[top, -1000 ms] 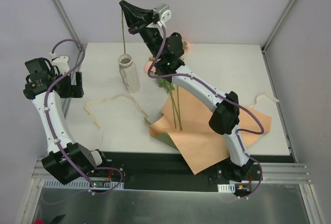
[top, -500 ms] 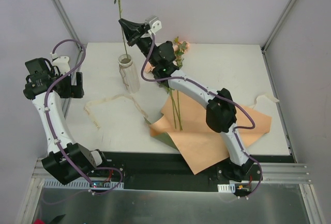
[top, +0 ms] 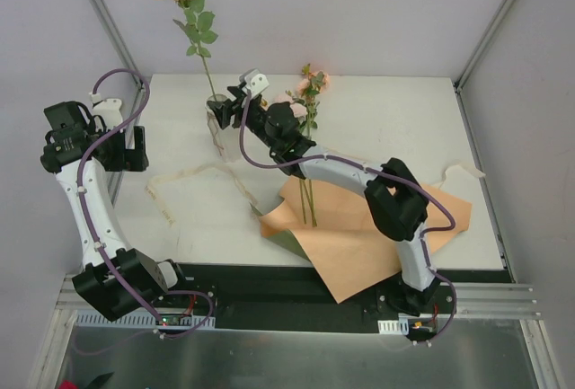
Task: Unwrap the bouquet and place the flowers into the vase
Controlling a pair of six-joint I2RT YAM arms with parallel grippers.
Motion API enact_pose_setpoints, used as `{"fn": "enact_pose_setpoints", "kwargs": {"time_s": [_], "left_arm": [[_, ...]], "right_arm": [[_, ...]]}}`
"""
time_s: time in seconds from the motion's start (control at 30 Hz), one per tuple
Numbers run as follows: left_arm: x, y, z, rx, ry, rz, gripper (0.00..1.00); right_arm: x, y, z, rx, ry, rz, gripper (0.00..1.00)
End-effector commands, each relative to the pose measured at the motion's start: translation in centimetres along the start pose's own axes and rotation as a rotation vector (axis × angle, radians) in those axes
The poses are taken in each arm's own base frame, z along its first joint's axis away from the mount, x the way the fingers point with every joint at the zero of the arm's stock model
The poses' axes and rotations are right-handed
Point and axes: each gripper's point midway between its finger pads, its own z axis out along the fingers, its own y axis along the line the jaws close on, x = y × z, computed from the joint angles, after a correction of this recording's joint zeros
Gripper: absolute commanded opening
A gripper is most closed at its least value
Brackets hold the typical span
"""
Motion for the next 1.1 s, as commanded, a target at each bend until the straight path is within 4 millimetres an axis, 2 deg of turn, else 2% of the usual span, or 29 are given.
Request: {"fn": "enact_pose_setpoints", "kwargs": {"time_s": [0.0,0.03,0.07,0.13,0.17,0.2,0.23,0.27,0.3,0.33,0.37,0.4,0.47,0.5,0.53,0.6,0.67,0.7,0.8,0.9,1.07], "left_arm": [[-0.6,-0.5,-0.5,0.029,-0.027,-0.005,0.99],[-0.5,-0.6,-0.5,0.031,-0.026,-0.003,0.99],[-0.5,-0.6,-0.4,0.031,-0.028,-0.003,0.99],[-0.4,-0.6,-0.4,0.033,-0.029,-0.002,0.99],[-0.3,-0.7,-0.3,0.033,-0.029,0.000,0.99],[-0.3,-0.6,-0.3,0.032,-0.029,0.000,0.99],[-0.3,-0.6,-0.3,0.031,-0.030,0.003,0.99],[-0.1,-0.6,-0.2,0.031,-0.027,0.008,0.99],[-0.2,-0.6,-0.3,0.029,-0.031,0.012,0.99],[-0.1,-0.6,-0.2,0.032,-0.027,0.014,0.99],[-0.2,-0.6,-0.3,0.031,-0.030,0.017,0.99],[-0.3,-0.7,-0.3,0.035,-0.033,0.021,0.99],[-0.4,-0.9,-0.4,0.045,-0.044,0.029,0.99],[-0.6,-1.2,-0.5,0.059,-0.057,0.035,0.99],[-0.6,-1.5,-0.6,0.069,-0.063,0.037,0.99],[-0.6,-1.7,-0.6,0.084,-0.068,0.040,0.99],[-0.6,-1.7,-0.5,0.084,-0.063,0.032,0.99],[-0.6,-1.6,-0.4,0.081,-0.060,0.031,0.99],[-0.4,-1.6,-0.3,0.081,-0.051,0.032,0.99],[-0.3,-1.7,-0.4,0.084,-0.048,0.037,0.99],[-0.1,-1.6,-0.6,0.074,-0.037,0.042,0.99]], "right_arm": [[-11.4,-0.5,-2.3,0.050,-0.165,-0.030,0.71],[-11.5,-1.0,-2.7,0.068,-0.148,-0.048,0.73],[-12.9,-1.7,-3.4,0.100,-0.152,-0.053,0.75],[-11.5,-3.1,-4.3,0.147,-0.065,-0.069,0.77],[-12.2,-4.9,-4.9,0.195,-0.053,-0.069,0.78],[-10.4,-6.0,-5.5,0.223,0.034,-0.069,0.78],[-10.3,-7.1,-5.8,0.250,0.066,-0.062,0.78],[-10.1,-9.4,-6.3,0.297,0.097,-0.040,0.78],[-7.5,-10.9,-7.3,0.340,0.222,-0.042,0.77],[-6.5,-12.2,-7.9,0.379,0.283,-0.043,0.76],[-6.5,-14.7,-8.0,0.453,0.313,-0.031,0.76],[-3.7,-15.9,-9.8,0.495,0.457,-0.034,0.75],[-2.0,-18.9,-10.4,0.561,0.556,-0.030,0.75],[-0.1,-19.6,-11.9,0.586,0.662,-0.038,0.76],[1.4,-21.1,-12.4,0.624,0.714,-0.045,0.76],[4.8,-22.3,-14.2,0.659,0.839,-0.054,0.76],[6.7,-23.3,-15.4,0.681,0.896,-0.051,0.75],[8.0,-23.6,-15.8,0.691,0.922,-0.039,0.69],[10.8,-24.1,-16.9,0.692,0.975,0.005,0.63],[13.1,-24.3,-18.0,0.703,1.022,0.019,0.60],[15.8,-24.0,-18.8,0.692,1.062,0.051,0.54]]}}
